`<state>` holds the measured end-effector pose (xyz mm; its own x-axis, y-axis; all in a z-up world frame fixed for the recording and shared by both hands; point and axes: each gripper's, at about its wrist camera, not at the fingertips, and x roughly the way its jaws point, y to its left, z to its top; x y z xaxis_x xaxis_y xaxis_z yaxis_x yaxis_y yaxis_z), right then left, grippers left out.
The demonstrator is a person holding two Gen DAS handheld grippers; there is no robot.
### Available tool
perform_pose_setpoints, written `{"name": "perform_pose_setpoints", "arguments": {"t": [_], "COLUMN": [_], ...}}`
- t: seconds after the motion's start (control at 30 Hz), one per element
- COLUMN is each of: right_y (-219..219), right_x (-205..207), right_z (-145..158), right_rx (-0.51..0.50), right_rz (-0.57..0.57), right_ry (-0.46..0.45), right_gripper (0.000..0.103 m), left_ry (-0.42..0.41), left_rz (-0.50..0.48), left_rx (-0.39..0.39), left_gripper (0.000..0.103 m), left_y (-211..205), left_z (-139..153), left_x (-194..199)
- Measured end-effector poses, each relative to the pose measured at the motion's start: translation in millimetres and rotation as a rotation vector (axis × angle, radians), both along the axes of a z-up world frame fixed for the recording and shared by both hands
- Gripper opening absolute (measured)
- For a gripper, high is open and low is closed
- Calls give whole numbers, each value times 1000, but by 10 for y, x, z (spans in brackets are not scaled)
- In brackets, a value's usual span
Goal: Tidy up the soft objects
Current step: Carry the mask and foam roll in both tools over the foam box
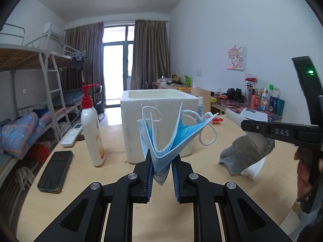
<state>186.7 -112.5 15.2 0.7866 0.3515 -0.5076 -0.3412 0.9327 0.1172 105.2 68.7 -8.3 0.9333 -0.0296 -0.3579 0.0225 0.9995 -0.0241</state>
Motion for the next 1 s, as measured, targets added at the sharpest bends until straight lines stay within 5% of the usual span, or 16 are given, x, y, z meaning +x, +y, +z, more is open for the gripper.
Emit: {"name": "perform_pose_setpoints", "arguments": {"t": [0.5, 1.0], "right_y": [248, 270], "right_x": [-23, 0], "right_z": [165, 457], "right_rx": [54, 78], "right_rz": [189, 224], "right_ry": [-56, -104], "right_gripper": [13, 13], "left_ry": [-23, -73], "left_rz": [119, 121], "left_rx": [23, 36], "left_gripper": [18, 18], "left_y": [118, 109], "left_z": [187, 479], "left_x": [-48, 44]}}
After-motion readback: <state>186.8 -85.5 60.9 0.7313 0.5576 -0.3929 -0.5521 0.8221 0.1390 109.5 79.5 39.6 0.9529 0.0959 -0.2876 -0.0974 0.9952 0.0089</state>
